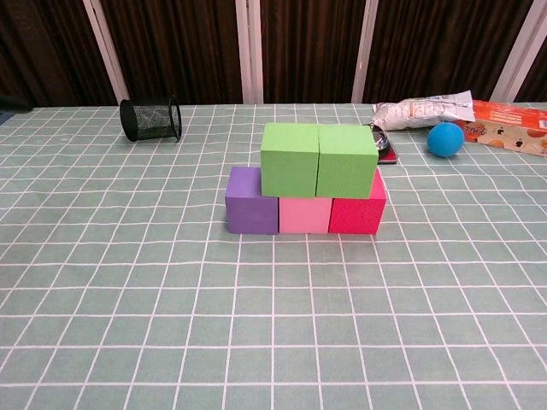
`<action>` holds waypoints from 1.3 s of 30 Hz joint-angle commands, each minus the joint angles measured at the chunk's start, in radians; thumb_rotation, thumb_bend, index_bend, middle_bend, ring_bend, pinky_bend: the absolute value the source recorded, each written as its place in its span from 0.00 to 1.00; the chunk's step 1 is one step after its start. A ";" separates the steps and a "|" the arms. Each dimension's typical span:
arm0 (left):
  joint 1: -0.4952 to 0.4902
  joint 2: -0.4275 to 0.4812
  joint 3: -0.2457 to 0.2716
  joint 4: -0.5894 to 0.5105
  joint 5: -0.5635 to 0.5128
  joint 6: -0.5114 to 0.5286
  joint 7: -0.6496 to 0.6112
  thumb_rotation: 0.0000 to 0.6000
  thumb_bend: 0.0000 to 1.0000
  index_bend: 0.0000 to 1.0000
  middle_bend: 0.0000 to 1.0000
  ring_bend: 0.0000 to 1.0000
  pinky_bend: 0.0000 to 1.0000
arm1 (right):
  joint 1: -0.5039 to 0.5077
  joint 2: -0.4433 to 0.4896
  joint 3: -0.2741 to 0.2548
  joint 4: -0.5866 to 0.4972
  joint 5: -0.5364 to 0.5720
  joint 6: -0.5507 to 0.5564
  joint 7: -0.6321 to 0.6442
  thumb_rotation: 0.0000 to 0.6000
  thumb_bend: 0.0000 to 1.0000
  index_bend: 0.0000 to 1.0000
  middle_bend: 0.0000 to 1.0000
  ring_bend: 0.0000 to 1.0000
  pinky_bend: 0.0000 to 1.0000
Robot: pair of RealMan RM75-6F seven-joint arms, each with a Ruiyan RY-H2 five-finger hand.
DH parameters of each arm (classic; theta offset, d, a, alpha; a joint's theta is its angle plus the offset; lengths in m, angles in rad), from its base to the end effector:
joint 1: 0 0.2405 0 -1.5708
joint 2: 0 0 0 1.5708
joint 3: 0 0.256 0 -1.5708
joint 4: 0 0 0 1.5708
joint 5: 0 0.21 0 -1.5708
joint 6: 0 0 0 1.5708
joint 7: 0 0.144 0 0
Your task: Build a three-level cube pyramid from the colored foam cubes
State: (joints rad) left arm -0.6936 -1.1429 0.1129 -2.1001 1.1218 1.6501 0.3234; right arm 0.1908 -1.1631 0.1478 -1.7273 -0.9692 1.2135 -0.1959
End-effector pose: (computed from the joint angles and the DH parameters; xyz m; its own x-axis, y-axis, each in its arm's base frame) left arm -0.1480 0.2604 0.1308 0.2809 0.0004 0.9597 0.9406 -0.1986 -0.2752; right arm -0.3310 -0.2163 0.1265 0.2594 -0.2104 0.9426 -0.8850 0.3390 0.3193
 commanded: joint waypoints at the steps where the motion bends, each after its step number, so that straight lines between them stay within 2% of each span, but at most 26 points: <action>1: 0.072 0.040 0.026 -0.002 0.064 0.038 -0.035 1.00 0.12 0.00 0.00 0.00 0.00 | 0.012 -0.008 0.004 -0.001 0.070 -0.013 -0.053 1.00 0.25 0.00 0.00 0.00 0.00; 11: 0.167 0.105 0.004 -0.013 0.166 0.022 -0.090 1.00 0.12 0.00 0.00 0.00 0.00 | 0.046 -0.054 0.026 0.042 0.221 -0.001 -0.159 1.00 0.25 0.00 0.00 0.00 0.00; 28: 0.243 0.130 -0.087 -0.027 0.205 -0.055 -0.096 1.00 0.12 0.00 0.00 0.00 0.00 | 0.101 -0.106 0.074 0.161 0.389 -0.041 -0.218 1.00 0.25 0.00 0.00 0.00 0.00; 33: 0.257 0.134 -0.111 -0.030 0.201 -0.080 -0.097 1.00 0.12 0.00 0.00 0.00 0.00 | 0.121 -0.104 0.092 0.187 0.487 -0.078 -0.245 1.00 0.25 0.00 0.00 0.00 0.00; 39: 0.270 0.136 -0.128 -0.030 0.205 -0.097 -0.097 1.00 0.12 0.00 0.00 0.00 0.00 | 0.134 -0.107 0.101 0.203 0.524 -0.080 -0.260 1.00 0.25 0.00 0.00 0.00 0.00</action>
State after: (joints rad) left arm -0.4243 -1.0071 -0.0144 -2.1303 1.3264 1.5534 0.2261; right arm 0.3239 -1.2692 0.2477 -1.5254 -0.4468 1.1343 -0.4548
